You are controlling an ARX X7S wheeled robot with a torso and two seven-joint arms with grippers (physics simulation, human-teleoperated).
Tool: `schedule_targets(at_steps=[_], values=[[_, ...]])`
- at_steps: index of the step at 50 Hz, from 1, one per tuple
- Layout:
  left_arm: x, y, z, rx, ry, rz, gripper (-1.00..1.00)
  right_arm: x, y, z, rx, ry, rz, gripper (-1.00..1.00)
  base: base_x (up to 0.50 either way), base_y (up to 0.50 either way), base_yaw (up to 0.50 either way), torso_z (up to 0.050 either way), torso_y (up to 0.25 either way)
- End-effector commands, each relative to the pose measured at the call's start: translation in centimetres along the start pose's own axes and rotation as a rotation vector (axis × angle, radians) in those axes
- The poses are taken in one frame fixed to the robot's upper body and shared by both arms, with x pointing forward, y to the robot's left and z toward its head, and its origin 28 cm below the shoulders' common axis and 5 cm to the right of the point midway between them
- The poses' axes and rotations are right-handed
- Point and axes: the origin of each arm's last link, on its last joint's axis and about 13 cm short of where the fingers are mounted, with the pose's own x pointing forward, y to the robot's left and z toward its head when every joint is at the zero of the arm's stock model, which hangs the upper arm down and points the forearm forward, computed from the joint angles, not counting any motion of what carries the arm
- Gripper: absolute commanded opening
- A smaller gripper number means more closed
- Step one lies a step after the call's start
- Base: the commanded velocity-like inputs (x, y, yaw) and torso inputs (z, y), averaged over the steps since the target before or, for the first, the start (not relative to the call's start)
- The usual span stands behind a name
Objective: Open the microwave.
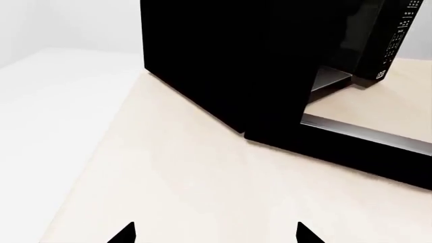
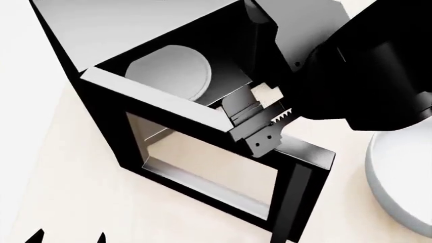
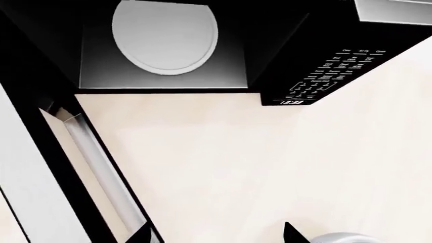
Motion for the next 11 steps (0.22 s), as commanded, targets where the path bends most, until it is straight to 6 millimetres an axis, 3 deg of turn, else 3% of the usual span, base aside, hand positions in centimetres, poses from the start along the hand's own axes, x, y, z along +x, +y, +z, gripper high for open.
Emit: schedule_targets(at_steps=[1, 11], values=[[-0.1, 0.01, 0.06, 0.0, -0.001, 0.0, 1.0, 2.11, 2.01, -2.22, -0.056, 0.182, 0.188, 1.0, 0.0, 0.0, 0.0, 0.0, 0.0], [-0.09, 0.02, 0.05, -0.001, -0.001, 0.0, 1.0, 1.76, 2.39, -2.08, -0.079, 0.186, 0.211, 1.0, 0.0, 0.0, 0.0, -0.003, -0.008]])
